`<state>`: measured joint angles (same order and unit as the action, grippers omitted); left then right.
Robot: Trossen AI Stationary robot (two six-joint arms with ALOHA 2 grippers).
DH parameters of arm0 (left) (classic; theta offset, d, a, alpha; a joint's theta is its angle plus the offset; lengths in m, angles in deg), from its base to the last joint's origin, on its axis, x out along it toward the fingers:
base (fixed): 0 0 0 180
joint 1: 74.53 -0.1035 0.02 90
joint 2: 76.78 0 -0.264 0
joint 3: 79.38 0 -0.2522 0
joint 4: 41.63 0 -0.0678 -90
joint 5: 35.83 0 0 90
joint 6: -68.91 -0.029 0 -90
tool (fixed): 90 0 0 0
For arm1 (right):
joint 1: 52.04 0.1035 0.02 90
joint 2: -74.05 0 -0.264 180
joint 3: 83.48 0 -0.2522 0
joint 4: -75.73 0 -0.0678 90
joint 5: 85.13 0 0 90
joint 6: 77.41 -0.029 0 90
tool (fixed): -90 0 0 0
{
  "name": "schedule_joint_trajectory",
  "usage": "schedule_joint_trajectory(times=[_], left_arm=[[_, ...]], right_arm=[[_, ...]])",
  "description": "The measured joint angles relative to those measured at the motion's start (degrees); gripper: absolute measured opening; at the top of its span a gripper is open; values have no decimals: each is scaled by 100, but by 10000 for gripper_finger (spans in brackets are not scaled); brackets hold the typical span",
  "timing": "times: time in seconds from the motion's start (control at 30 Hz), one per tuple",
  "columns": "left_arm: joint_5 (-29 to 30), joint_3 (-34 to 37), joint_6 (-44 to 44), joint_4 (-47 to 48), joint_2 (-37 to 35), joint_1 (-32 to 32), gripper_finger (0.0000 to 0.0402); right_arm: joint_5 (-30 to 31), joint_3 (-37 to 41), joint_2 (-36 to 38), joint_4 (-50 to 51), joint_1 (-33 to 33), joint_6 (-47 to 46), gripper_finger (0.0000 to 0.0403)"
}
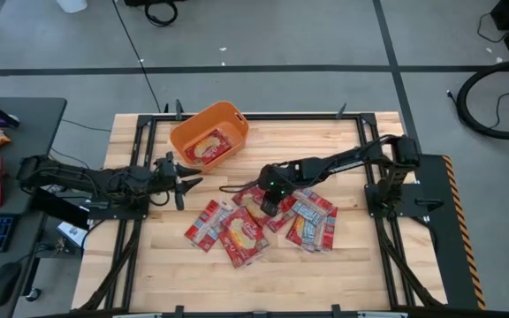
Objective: Sort popcorn bags into baskets
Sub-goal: Put the red popcorn bag into the orange bin
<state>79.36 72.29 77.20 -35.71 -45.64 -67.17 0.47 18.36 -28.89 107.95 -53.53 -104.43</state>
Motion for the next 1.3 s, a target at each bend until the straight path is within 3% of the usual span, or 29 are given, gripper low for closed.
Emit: schedule_joint_trajectory(times=[0.23, 0.33, 0.5, 0.87, 1.1, 1.3], left_arm=[[-21, 0, -4, -152, 0, 0, 128], [-288, 0, 2, -293, -2, 0, 128], [-726, 0, -9, -454, -2, 0, 128], [-824, 0, 35, -365, 0, 0, 128], [-2216, 0, -133, -181, -1, 3, 128], [-2204, 0, -272, -165, 0, -7, 128]], right_arm=[[845, 0, 657, -138, -100, 849, 17], [1167, -22, 869, -295, -209, 1226, 18], [1764, -772, 823, 162, -316, 1917, 18], [1965, -3083, -468, 515, -948, 3756, 18], [1537, -4732, -1680, 997, -1313, 4732, 18], [1586, -5958, -2550, 1337, -1524, 5713, 28]])
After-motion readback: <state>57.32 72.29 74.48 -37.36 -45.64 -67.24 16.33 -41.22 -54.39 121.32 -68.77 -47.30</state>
